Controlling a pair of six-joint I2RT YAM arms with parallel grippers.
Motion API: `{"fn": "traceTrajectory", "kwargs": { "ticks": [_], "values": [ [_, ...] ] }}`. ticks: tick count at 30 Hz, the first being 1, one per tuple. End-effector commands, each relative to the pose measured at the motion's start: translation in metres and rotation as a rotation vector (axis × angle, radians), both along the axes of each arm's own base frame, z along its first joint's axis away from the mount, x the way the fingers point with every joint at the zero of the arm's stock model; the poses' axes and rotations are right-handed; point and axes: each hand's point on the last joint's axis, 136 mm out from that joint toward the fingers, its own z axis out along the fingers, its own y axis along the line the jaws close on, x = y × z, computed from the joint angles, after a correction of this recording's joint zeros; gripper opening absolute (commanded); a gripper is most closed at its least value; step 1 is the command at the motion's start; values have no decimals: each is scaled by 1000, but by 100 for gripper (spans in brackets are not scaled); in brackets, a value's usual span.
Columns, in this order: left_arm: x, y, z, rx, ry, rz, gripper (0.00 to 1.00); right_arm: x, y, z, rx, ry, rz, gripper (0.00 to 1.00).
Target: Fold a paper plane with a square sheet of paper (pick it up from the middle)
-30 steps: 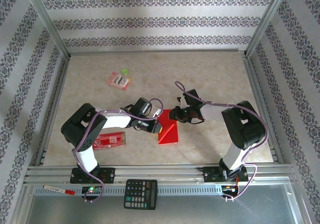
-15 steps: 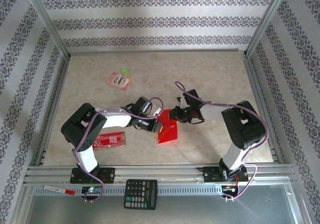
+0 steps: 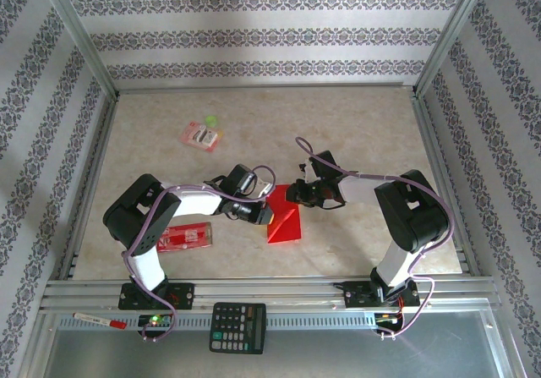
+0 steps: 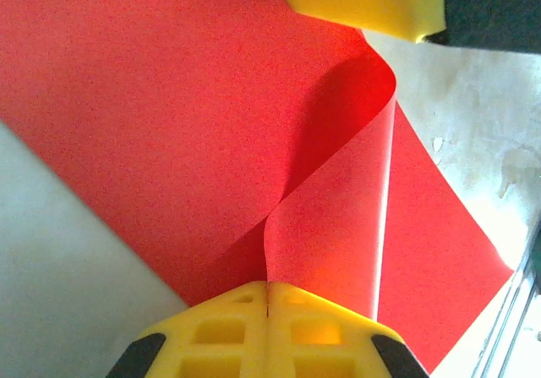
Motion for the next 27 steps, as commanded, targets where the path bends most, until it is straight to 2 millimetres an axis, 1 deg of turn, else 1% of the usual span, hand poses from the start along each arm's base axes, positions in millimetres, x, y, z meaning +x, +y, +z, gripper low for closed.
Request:
{"fn": "traceTrajectory", "kwargs": {
  "ticks": [1,12,20,24,27],
  "values": [
    [-2,11,-12,40,35,24,1,-23,-9,-27,-66,98,15,27],
    [1,7,-15,42,41,12,1,-23,-8,-28,-65,101,16,27],
    [-1,10,-20,60,55,14,0,-23,-9,-27,-65,100,19,27],
    [-3,14,-22,80,56,22,0,-21,-9,-25,-63,92,20,28],
    [-3,16,-24,96,52,23,0,-17,-12,-17,-58,79,19,28]
  ]
}}
